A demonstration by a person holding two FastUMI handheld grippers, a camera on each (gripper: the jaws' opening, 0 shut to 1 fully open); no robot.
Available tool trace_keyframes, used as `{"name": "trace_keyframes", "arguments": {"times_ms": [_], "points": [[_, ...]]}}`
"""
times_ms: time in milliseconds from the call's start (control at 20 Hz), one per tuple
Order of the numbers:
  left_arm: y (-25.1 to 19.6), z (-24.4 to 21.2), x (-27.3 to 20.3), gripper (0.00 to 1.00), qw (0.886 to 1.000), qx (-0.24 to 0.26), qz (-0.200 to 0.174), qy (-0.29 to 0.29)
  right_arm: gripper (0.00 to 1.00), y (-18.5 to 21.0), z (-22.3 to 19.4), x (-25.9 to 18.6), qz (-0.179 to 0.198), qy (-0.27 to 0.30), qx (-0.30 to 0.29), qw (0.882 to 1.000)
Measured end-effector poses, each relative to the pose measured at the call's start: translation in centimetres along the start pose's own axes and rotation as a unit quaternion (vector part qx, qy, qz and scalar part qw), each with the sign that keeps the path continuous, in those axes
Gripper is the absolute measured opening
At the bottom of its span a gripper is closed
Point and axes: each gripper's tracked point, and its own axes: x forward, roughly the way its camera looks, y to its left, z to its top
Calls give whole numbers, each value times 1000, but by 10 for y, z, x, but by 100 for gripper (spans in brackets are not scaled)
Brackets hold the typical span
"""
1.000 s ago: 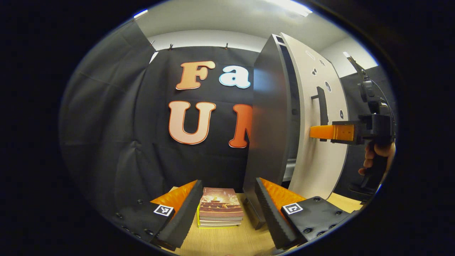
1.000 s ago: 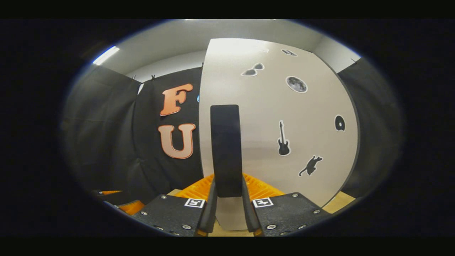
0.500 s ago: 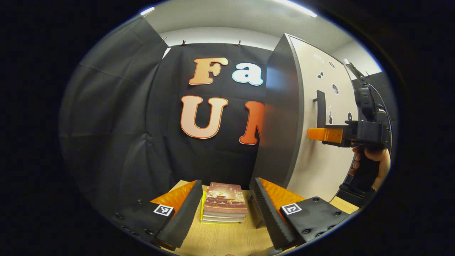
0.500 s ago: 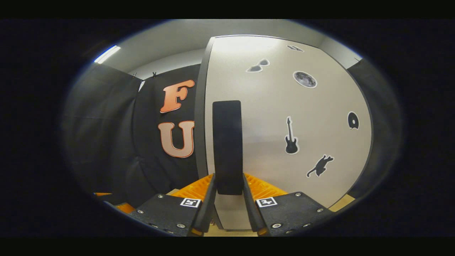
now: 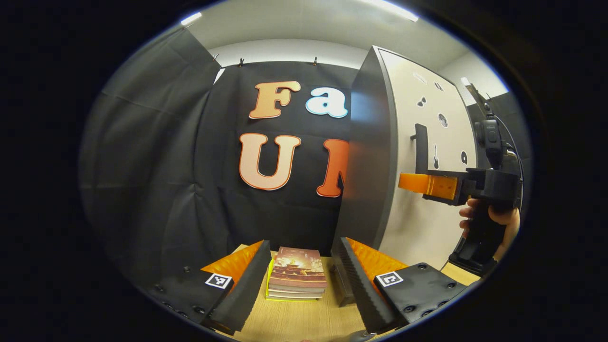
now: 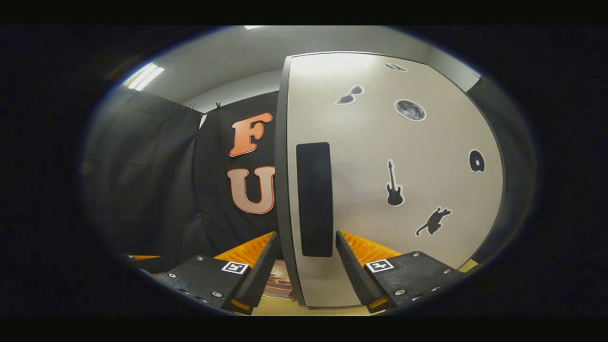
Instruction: Open the cabinet door with the right hand, grasp the bottle in the cabinet with the left hand and place it on the coaster, then close the cabinet door with the right hand.
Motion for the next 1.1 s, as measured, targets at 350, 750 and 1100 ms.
{"name": "trace_keyframes", "arguments": {"times_ms": [350,750,1100], "points": [[-11,14,-16,95,1000,10,19,-12,89,-22,3,-63,-16,-2,-31,999],[-32,27,-34,94,999,19,13,-26,93,-59,-3,-136,-69,-11,-80,994],[-26,44,-49,95,999,25,-20,-33,93,-33,-11,-191,-97,-21,-75,992]]}}
